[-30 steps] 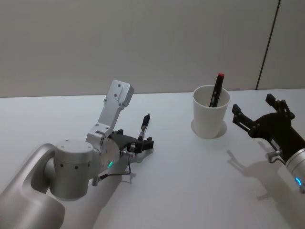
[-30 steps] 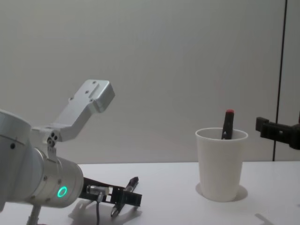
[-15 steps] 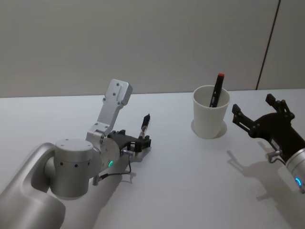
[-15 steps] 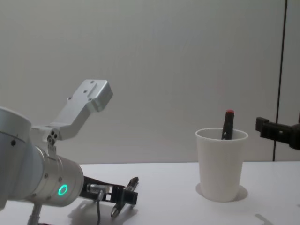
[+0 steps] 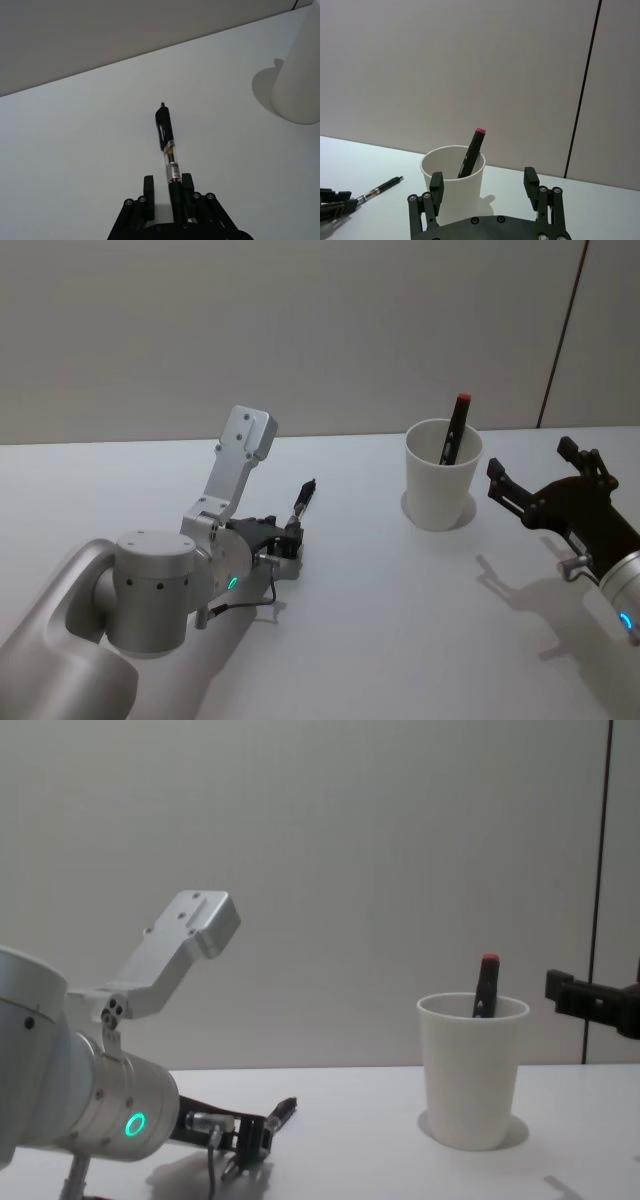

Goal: Place the pen into the pen holder.

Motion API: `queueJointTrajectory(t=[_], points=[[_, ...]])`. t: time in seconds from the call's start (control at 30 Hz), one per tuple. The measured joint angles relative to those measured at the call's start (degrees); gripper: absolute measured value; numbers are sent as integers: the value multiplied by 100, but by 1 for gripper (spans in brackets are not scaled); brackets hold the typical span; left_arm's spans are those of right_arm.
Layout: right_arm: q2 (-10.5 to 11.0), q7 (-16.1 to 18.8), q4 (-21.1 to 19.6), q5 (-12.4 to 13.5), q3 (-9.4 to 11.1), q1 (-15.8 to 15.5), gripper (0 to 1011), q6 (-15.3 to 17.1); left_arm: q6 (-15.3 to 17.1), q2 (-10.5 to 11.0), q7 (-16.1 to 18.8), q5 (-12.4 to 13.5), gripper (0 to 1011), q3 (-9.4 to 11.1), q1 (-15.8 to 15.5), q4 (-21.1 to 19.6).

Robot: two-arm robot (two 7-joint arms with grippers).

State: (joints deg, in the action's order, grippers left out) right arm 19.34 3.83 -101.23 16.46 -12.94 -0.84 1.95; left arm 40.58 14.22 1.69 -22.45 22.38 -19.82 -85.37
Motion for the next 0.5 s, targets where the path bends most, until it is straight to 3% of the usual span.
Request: queueJointTrajectory(t=[0.2, 0.5], points=[[0, 0, 0, 0, 0, 0, 1001, 0, 11, -3, 0, -9, 150, 0, 0, 1], [0, 0, 0, 0, 0, 0, 1001, 0, 12, -6, 3, -15, 123, -1, 0, 1]])
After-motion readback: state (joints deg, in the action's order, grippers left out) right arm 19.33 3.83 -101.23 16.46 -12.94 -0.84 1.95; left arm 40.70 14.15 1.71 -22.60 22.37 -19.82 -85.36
